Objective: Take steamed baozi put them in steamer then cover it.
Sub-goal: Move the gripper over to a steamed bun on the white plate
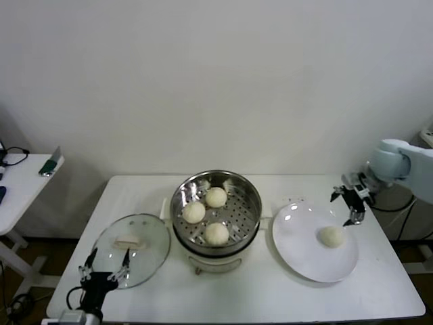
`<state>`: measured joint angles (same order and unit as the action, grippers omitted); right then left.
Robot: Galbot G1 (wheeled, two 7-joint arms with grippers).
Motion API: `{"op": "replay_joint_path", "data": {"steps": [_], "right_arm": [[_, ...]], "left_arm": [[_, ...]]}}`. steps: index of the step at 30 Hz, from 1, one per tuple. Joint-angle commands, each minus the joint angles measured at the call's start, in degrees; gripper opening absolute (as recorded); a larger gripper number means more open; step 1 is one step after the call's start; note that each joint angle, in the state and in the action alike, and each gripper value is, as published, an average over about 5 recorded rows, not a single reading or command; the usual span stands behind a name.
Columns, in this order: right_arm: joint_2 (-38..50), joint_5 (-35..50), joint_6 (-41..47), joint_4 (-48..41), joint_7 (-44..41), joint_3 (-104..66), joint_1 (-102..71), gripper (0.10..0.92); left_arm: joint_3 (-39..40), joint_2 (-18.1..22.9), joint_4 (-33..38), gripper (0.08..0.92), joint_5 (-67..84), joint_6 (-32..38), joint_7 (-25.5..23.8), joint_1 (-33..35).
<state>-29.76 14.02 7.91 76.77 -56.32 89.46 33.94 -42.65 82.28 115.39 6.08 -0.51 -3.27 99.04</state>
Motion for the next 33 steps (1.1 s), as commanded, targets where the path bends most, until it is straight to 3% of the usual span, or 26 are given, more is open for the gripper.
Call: {"op": "replay_joint_path", "data": {"steps": [1, 24, 33], "right_arm": [[2.96, -3.99, 2.93, -5.52, 1.92, -17.18, -21.26, 0.823], [-4.35, -6.07, 4.03, -10.41, 3.95, -21.22, -25.6, 0.813], [-4.81, -5.96, 4.37, -10.59, 3.24, -21.17, -25.25, 0.726]], "left_arm": [[-0.02, -0.09, -0.31, 0.823, -0.11, -0.04, -0.02, 0.09], [-0.12, -0.09, -0.25, 0.823, -0.79, -0.02, 0.02, 0.71], [-0.03, 0.04, -0.34, 0.823, -0.96, 0.02, 0.02, 0.6]]}}
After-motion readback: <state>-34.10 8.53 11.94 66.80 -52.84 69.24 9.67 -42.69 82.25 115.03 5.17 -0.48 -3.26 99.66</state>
